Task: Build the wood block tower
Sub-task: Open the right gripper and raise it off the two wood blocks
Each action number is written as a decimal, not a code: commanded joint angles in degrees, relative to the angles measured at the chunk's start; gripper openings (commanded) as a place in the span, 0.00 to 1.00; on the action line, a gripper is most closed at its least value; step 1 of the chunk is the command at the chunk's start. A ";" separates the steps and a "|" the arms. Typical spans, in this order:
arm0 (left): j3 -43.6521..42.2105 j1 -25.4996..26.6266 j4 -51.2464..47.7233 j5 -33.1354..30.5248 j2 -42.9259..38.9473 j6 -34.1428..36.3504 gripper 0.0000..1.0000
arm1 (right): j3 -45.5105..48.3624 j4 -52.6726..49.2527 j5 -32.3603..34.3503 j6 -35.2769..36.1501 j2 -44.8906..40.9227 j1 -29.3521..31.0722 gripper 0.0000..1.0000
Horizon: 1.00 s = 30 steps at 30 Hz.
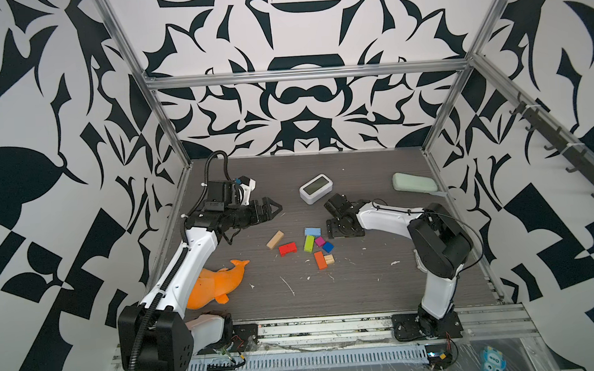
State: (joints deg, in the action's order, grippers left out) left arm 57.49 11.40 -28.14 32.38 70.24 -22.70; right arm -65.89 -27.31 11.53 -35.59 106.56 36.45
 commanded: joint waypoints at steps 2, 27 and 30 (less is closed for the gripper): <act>-0.15 0.12 -0.04 0.84 -1.11 0.37 0.99 | -0.29 -2.73 1.12 1.73 2.05 -0.59 0.88; -0.02 0.11 -0.18 -0.39 1.28 -2.30 0.99 | -2.12 -4.30 -1.48 6.59 -4.23 -0.45 0.99; -1.69 0.10 1.87 -1.10 1.38 -5.41 0.99 | -2.45 -4.43 -4.27 8.66 -6.86 -0.25 0.99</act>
State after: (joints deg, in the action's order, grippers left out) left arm 57.43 11.40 -27.90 32.03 71.31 -25.02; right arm -67.02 -30.20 9.50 -29.91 104.57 36.03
